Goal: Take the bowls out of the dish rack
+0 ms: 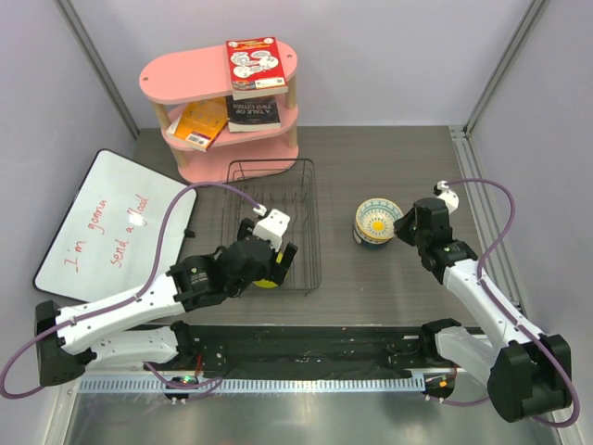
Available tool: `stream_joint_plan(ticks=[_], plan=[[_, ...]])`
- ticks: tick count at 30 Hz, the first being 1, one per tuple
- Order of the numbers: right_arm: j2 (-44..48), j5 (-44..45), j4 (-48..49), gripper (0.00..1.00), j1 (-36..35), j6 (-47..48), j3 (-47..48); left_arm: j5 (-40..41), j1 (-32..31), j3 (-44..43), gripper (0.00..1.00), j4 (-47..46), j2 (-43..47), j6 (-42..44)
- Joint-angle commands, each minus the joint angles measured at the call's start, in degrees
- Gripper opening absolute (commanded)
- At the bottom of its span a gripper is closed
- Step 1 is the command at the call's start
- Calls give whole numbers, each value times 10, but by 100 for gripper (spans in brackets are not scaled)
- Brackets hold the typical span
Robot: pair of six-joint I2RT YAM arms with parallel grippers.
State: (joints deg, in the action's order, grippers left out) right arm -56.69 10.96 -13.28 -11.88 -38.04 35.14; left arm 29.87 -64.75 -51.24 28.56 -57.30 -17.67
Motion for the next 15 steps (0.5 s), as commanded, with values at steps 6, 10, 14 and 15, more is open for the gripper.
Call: stream_joint_plan(ticks=[6,10,14,15], plan=[[9,-2,50,1,-2,5,44,0,3,-17,81,-17,-3,-3],[-5,2,55,1,-2,11,47,-2,2,-17,81,-17,-5,-3],[-8,0,62,1,-2,8,44,-2,2,-17,81,-14,-5,-3],[-11,-1,62,1,-2,9,46,-2,2,-18,81,-13,-4,-3]])
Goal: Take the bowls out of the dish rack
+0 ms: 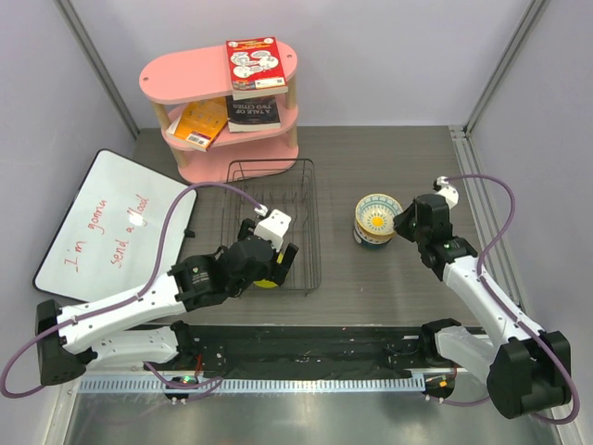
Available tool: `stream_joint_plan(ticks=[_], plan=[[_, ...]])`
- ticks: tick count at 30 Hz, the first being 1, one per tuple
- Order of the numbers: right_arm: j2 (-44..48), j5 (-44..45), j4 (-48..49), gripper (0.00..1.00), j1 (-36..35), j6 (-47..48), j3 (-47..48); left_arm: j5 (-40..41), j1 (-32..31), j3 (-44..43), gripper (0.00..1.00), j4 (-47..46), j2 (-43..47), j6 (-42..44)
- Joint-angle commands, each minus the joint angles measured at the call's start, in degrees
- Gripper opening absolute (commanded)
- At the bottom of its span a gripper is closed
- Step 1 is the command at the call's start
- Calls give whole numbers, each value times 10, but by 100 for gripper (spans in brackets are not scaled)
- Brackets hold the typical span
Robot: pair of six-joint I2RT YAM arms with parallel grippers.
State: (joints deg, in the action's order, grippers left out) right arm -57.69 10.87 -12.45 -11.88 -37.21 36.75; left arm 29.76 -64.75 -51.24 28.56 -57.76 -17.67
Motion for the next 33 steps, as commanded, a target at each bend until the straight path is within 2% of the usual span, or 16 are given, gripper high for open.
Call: stream_joint_plan(ticks=[1,10,15,20,21,23,27,30,33], plan=[[-7,-1,51,1,-2,0,31,-1,2,-17,81,-13,0,-3],[-27,-11,67,2,-2,12,22,1,2,-16,81,-11,-4,-3],[-25,-14,67,21,-2,16,8,1,2,-10,81,-14,-3,-5],[-9,-14,57,22,-1,15,-6,1,2,-10,81,-14,-4,-5],[-3,-13,56,24,-2,15,-11,1,2,-9,81,-15,-3,-5],[-1,-13,57,40,-1,16,-14,2,2,-8,81,-15,-3,-5],[-11,-18,51,48,-2,19,-12,-1,2,-7,81,-17,-5,-7],[-9,-17,41,50,-2,17,-6,-1,2,-8,81,-14,-3,-8],[-3,-5,23,59,-2,21,6,5,2,-5,81,-12,4,-8]])
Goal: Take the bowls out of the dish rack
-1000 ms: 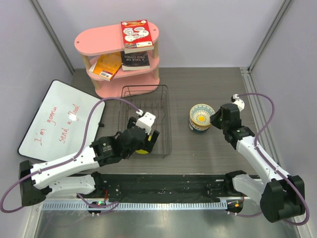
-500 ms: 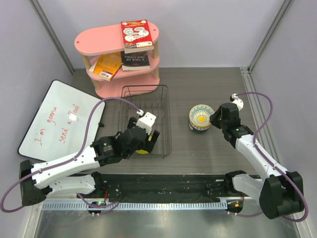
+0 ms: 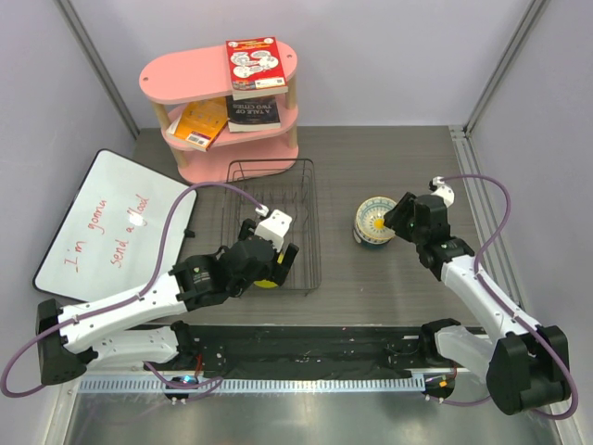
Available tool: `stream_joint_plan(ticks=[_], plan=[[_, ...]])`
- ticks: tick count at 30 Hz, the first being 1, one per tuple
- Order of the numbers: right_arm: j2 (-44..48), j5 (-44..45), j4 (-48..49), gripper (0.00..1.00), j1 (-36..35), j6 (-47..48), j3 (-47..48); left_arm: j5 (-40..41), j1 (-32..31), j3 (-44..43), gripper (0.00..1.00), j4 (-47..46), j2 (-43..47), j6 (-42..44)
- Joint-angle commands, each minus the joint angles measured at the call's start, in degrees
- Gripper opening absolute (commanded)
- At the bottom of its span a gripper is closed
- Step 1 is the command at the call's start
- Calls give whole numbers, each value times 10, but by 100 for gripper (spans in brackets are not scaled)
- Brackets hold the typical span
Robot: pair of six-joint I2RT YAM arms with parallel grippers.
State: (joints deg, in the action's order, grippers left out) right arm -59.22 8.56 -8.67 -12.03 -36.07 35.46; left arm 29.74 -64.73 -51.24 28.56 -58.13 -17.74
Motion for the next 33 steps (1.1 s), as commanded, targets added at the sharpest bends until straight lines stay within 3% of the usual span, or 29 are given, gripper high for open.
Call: stream_joint_plan(ticks=[1,5,13,17,19,24,30,33], plan=[[16,23,-31,60,1,12,23,7,2,-4,82,-12,7,-8],[25,46,-59,79,0,19,36,11,2,-4,83,-13,10,-11],[33,51,-80,79,0,17,35,10,2,-8,82,-7,5,-14],[60,70,-129,79,0,31,58,65,8,0,92,7,10,-20],[79,75,-160,79,0,36,77,67,41,-1,93,32,0,-30],[114,77,-207,79,0,49,121,-14,121,0,93,55,-42,-65],[127,59,-238,79,0,57,159,-54,144,-34,93,69,-133,-72],[129,59,-242,79,1,59,162,-113,145,-50,94,63,-167,-69]])
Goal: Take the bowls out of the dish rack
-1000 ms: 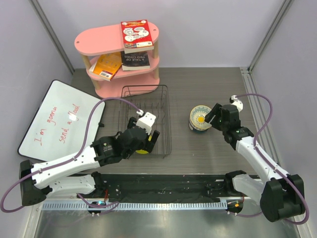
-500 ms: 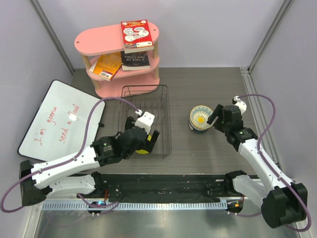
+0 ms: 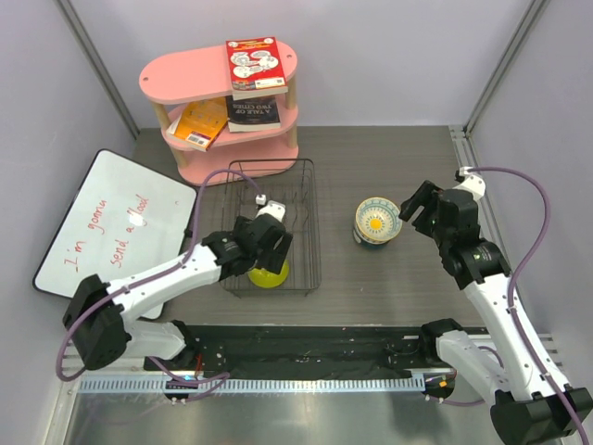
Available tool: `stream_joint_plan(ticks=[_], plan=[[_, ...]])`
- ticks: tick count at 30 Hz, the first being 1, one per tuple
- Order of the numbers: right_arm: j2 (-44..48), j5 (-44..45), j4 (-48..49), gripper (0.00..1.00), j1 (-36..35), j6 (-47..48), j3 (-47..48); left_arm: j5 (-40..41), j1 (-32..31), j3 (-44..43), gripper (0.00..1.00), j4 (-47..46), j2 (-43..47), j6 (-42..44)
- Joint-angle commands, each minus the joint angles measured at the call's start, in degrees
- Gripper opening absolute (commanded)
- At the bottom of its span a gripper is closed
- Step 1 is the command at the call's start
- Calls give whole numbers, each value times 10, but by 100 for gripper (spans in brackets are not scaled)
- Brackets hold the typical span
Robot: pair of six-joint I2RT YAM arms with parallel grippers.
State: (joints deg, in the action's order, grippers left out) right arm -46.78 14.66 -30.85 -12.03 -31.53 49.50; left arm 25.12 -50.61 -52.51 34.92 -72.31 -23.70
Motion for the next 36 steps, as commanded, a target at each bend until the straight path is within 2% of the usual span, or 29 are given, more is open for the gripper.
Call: stream_joint_plan(ticks=[1,17,36], plan=[[5,-2,-21,79,0,15,21,-80,3,-39,94,-2,-30,-13],[1,-3,-19,78,1,17,-5,-73,3,-44,100,40,-77,-18],[6,-6,-18,76,1,16,-13,-98,16,-37,100,23,-148,-17]])
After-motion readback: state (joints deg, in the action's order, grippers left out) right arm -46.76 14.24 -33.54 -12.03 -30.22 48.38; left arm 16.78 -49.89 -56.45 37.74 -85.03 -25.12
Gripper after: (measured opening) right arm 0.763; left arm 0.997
